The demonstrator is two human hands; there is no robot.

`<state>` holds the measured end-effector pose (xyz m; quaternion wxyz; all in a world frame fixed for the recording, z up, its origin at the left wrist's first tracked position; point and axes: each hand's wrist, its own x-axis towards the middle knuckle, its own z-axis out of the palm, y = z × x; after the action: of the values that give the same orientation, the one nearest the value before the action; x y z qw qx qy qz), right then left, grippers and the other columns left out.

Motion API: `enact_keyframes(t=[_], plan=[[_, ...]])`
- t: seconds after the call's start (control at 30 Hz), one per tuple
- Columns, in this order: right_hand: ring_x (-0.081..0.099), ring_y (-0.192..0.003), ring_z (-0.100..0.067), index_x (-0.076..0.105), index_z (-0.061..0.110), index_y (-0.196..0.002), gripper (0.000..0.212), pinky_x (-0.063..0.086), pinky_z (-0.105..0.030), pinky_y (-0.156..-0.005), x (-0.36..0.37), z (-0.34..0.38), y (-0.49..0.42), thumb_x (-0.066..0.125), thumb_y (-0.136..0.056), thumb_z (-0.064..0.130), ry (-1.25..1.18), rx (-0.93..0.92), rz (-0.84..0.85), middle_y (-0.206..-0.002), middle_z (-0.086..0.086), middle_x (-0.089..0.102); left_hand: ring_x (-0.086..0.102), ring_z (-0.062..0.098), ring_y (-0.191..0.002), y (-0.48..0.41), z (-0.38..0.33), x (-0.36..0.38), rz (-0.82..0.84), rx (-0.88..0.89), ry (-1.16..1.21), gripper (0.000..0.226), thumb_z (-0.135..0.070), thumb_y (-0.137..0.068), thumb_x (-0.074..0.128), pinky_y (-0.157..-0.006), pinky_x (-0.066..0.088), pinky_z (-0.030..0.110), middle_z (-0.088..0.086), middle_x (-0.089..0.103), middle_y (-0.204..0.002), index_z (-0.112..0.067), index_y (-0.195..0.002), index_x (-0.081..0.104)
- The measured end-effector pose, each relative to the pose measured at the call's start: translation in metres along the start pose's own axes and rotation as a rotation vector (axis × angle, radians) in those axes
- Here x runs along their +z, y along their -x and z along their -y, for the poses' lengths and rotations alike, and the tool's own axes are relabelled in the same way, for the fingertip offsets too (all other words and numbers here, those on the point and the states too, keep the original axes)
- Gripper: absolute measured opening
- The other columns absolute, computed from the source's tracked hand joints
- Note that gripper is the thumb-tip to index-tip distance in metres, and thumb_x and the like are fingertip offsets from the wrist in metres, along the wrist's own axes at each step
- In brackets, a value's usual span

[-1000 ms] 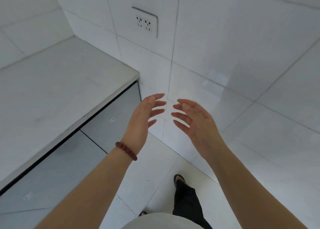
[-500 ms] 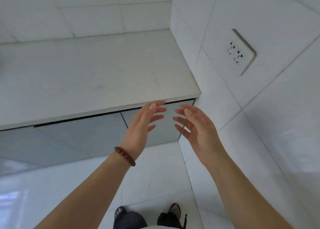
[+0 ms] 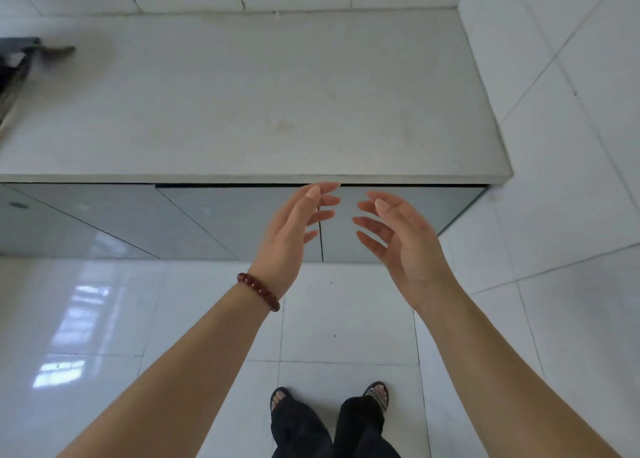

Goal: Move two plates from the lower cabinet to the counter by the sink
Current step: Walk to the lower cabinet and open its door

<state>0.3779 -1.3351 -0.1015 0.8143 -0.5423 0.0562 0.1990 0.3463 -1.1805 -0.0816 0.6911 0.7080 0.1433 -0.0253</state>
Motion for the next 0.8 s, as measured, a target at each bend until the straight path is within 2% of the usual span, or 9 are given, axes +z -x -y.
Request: enact_keyframes(t=[0.07,0.17,0.27,0.33,0.43,0.67,0.8], plan=[[0.067,-0.093,-0.015,0.068,0.022,-0.099,0.017,0.052,-0.027,-0.077,0.01,-0.012,-0.005,0.064,-0.083,0.024,0.003,-0.003,-0.04,-0.093,0.006,0.072,0.063,0.008,-0.103,-0.007,0.008,-0.014,0.029,-0.01,0.003,0.04,-0.053,-0.085,0.035,-0.098,0.043,0.043,-0.008,0.068,-0.109,-0.036,-0.107,0.064],[0.066,-0.093,-0.016,0.068,0.022,-0.098,0.02,0.051,-0.027,-0.077,0.022,-0.031,-0.014,0.065,-0.079,0.027,0.0,-0.024,-0.098,-0.093,0.006,0.072,0.063,0.008,-0.103,-0.02,0.021,-0.033,0.081,-0.009,-0.007,0.041,-0.052,-0.087,0.035,-0.097,0.044,0.042,-0.009,0.068,-0.109,-0.033,-0.11,0.063],[0.067,-0.093,-0.016,0.068,0.022,-0.098,0.025,0.052,-0.028,-0.077,0.028,-0.049,-0.026,0.067,-0.074,0.031,-0.024,-0.039,-0.132,-0.093,0.006,0.072,0.063,0.007,-0.103,-0.034,0.037,-0.046,0.122,0.0,-0.016,0.039,-0.052,-0.087,0.034,-0.096,0.044,0.04,-0.011,0.068,-0.108,-0.037,-0.108,0.063],[0.067,-0.093,-0.016,0.069,0.023,-0.097,0.02,0.052,-0.029,-0.078,0.027,-0.062,-0.038,0.066,-0.078,0.029,-0.049,-0.033,-0.158,-0.094,0.005,0.072,0.062,0.007,-0.103,-0.044,0.05,-0.051,0.129,-0.01,0.001,0.038,-0.052,-0.086,0.034,-0.096,0.044,0.039,-0.01,0.068,-0.109,-0.038,-0.107,0.063],[0.066,-0.093,-0.016,0.069,0.022,-0.096,0.011,0.052,-0.029,-0.078,0.022,-0.081,-0.061,0.061,-0.087,0.021,-0.053,-0.021,-0.196,-0.093,0.004,0.072,0.063,0.006,-0.103,-0.061,0.072,-0.054,0.109,-0.037,0.026,0.04,-0.053,-0.085,0.034,-0.095,0.045,0.038,-0.01,0.068,-0.109,-0.035,-0.106,0.064],[0.066,-0.094,-0.016,0.068,0.022,-0.097,0.011,0.051,-0.029,-0.079,-0.003,-0.132,-0.118,0.06,-0.089,0.02,-0.013,0.021,-0.191,-0.092,0.006,0.072,0.063,0.007,-0.103,-0.114,0.128,-0.043,0.027,-0.154,0.112,0.045,-0.056,-0.08,0.032,-0.091,0.044,0.033,-0.01,0.069,-0.11,-0.035,-0.1,0.066],[0.067,-0.098,-0.018,0.069,0.022,-0.096,0.011,0.052,-0.032,-0.086,-0.02,-0.156,-0.147,0.06,-0.089,0.021,-0.033,0.028,-0.19,-0.097,0.005,0.073,0.062,0.007,-0.104,-0.14,0.161,-0.033,0.005,-0.184,0.16,0.046,-0.052,-0.091,0.026,-0.091,0.044,0.033,-0.009,0.069,-0.112,-0.031,-0.104,0.065]])
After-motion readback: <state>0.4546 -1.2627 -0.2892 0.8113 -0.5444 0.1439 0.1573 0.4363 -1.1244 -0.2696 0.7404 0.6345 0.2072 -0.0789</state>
